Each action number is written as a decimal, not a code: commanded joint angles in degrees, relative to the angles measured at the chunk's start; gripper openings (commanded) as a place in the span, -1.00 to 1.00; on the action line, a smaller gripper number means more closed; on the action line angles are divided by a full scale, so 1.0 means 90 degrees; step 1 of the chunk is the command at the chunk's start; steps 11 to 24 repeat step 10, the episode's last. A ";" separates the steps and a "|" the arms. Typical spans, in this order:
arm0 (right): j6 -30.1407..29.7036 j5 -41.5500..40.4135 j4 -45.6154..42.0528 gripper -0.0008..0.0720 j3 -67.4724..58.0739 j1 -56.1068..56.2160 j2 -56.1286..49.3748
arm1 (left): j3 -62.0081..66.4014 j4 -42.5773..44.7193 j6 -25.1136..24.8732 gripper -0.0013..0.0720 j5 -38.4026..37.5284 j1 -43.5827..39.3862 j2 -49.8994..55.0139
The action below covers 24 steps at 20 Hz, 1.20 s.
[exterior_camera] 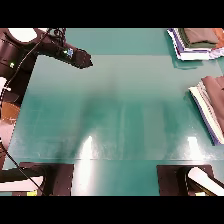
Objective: Fold the shirts.
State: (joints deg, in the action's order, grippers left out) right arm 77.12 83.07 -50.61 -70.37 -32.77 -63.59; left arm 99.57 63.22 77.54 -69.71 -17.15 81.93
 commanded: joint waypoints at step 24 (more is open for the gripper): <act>-0.0080 -0.0546 0.0223 -0.92 0.0000 0.1843 0.0005 | 0.0002 -0.0002 0.0005 -0.89 0.0532 -0.0002 0.0002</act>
